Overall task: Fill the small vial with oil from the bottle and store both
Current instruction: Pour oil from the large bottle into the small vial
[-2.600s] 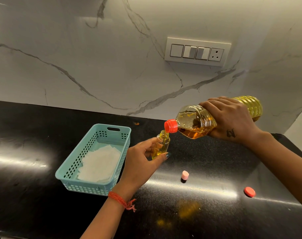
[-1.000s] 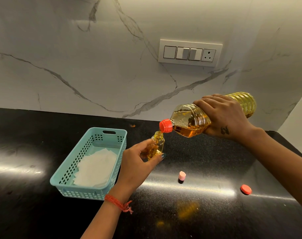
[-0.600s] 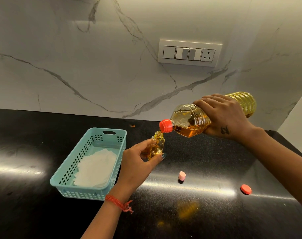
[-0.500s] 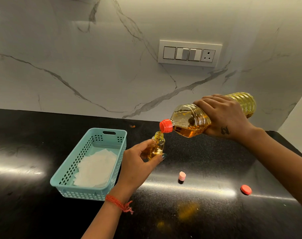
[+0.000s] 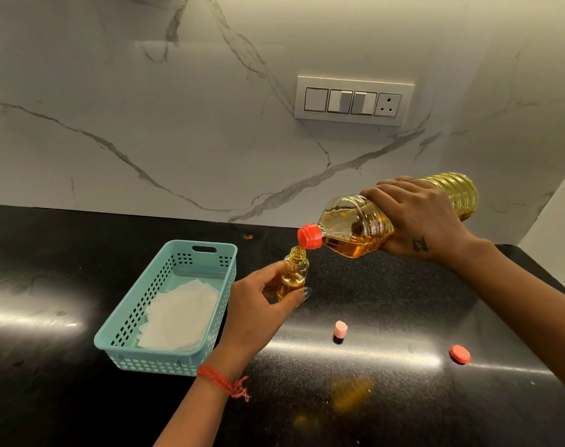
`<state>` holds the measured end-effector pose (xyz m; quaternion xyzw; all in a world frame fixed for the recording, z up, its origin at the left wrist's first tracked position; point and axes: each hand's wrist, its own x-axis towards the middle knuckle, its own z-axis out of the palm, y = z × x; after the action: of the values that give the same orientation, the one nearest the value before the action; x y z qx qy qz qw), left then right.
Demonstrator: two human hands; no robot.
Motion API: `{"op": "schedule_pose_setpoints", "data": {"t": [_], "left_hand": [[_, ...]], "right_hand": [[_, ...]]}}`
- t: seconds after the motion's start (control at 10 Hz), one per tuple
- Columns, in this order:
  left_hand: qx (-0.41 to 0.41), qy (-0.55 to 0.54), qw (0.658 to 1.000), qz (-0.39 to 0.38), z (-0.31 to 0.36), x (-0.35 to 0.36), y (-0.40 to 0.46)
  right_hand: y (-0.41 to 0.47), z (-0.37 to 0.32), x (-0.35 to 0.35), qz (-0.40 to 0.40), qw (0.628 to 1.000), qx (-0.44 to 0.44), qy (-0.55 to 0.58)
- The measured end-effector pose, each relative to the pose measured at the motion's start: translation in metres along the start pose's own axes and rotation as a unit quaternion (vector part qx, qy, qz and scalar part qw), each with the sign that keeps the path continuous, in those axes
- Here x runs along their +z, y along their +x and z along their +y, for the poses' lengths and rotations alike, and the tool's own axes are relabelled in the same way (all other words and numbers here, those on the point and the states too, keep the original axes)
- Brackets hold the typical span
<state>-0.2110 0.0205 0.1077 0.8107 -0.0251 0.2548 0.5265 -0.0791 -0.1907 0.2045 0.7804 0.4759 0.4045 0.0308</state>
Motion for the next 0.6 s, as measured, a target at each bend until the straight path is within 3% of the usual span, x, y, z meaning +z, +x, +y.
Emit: {"op": "schedule_pose_setpoints", "data": {"t": [0.6], "left_hand": [[0.007, 0.003, 1.000, 0.001, -0.0003, 0.0007, 0.0002]], "right_hand": [[-0.0012, 0.0006, 0.0014, -0.006, 1.000, 0.004, -0.001]]}}
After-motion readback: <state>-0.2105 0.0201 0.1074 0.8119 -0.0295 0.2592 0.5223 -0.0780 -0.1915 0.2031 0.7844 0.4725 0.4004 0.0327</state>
